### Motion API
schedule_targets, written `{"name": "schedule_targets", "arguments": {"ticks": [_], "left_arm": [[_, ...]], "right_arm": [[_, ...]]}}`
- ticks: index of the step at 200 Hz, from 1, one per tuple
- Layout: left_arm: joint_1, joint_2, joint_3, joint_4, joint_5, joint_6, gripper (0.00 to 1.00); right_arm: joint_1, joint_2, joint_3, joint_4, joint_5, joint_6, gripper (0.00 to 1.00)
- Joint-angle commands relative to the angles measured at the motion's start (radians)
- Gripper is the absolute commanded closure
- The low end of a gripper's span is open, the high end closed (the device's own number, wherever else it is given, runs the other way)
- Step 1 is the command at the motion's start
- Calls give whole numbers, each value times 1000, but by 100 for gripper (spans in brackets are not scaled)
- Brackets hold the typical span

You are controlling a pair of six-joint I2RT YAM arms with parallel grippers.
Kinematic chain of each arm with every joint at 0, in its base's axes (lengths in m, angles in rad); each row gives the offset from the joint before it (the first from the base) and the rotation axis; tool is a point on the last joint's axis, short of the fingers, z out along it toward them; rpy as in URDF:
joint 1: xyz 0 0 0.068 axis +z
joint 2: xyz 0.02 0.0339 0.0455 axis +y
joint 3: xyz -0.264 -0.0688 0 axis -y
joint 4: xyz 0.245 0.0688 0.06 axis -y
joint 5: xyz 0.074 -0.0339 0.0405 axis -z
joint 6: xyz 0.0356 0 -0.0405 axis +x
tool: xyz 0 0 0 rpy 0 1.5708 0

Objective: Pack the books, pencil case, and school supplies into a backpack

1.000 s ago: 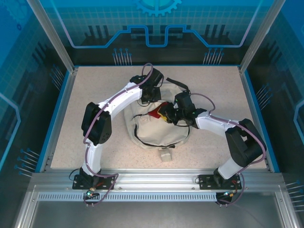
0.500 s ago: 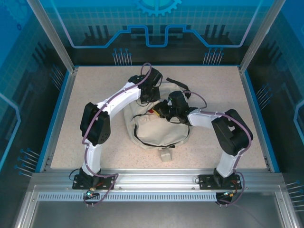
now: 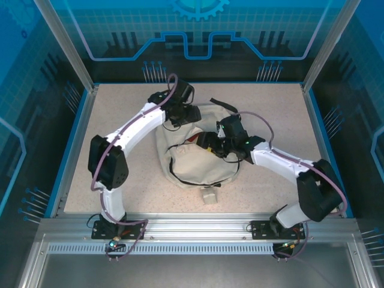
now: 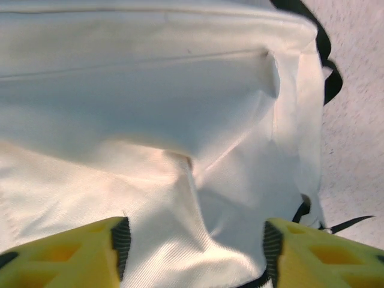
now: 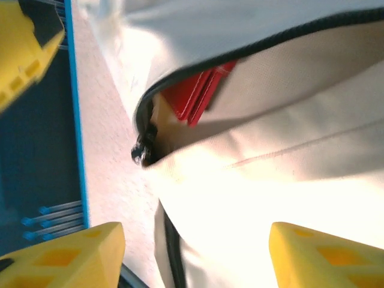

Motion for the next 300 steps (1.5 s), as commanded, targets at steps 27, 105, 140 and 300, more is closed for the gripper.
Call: {"name": "schedule_targets", "arguments": {"ticks": [27, 105, 140, 300], "left_arm": [[160, -204, -220, 39, 6, 16, 22], [530, -441, -649, 116, 54, -6, 6], [604, -447, -719, 147, 118, -6, 6], [604, -443, -726, 197, 243, -17, 2]], "right_arm": [[239, 154, 456, -656, 446, -505, 27], [381, 684, 1102, -823, 633, -989, 34], [377, 829, 1250, -883, 654, -1145, 41], [300, 870, 1307, -852, 596, -1055, 100]]}}
